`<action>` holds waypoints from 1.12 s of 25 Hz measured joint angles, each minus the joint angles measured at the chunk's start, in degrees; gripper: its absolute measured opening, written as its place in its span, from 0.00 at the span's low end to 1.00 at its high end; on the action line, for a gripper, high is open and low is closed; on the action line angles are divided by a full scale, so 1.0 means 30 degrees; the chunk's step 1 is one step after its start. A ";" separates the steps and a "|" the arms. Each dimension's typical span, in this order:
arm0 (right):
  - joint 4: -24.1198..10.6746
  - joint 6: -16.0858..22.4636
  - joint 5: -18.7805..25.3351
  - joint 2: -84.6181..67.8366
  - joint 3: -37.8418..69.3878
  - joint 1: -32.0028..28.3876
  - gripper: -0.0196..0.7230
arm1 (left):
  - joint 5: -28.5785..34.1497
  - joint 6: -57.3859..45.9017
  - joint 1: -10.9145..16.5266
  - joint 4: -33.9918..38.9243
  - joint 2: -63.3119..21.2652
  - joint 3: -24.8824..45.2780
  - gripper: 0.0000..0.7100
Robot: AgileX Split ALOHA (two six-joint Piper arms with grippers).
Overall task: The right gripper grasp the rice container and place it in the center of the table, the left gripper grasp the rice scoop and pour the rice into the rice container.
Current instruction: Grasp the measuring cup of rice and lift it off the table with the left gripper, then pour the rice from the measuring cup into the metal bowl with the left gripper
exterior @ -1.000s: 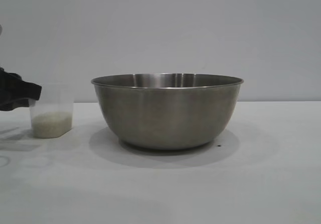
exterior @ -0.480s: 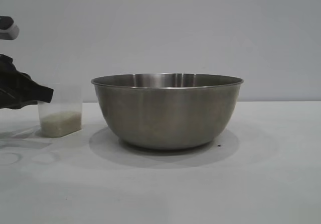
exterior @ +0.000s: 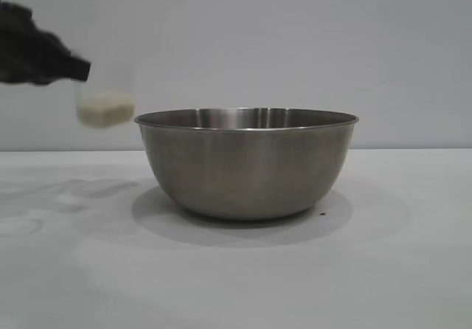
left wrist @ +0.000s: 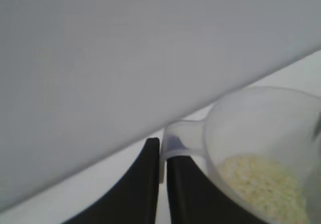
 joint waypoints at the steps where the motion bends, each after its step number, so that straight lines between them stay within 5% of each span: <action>1: 0.0000 0.0000 0.0000 0.0000 0.0000 0.0000 0.60 | 0.0000 0.0032 0.0000 0.0557 -0.0098 -0.0343 0.00; 12: 0.0000 0.0000 -0.0034 0.0000 0.0000 0.0000 0.60 | -0.0035 0.1887 0.0000 0.9058 -0.0217 -0.4756 0.00; 24: 0.0000 0.0000 -0.0009 0.0000 0.0000 0.0000 0.60 | -0.0126 0.3513 0.0000 1.5366 -0.0217 -0.7459 0.00; 28: 0.0000 0.0000 -0.0009 0.0000 0.0000 0.0000 0.60 | -0.0126 0.6626 -0.0724 1.6411 -0.0217 -0.7784 0.00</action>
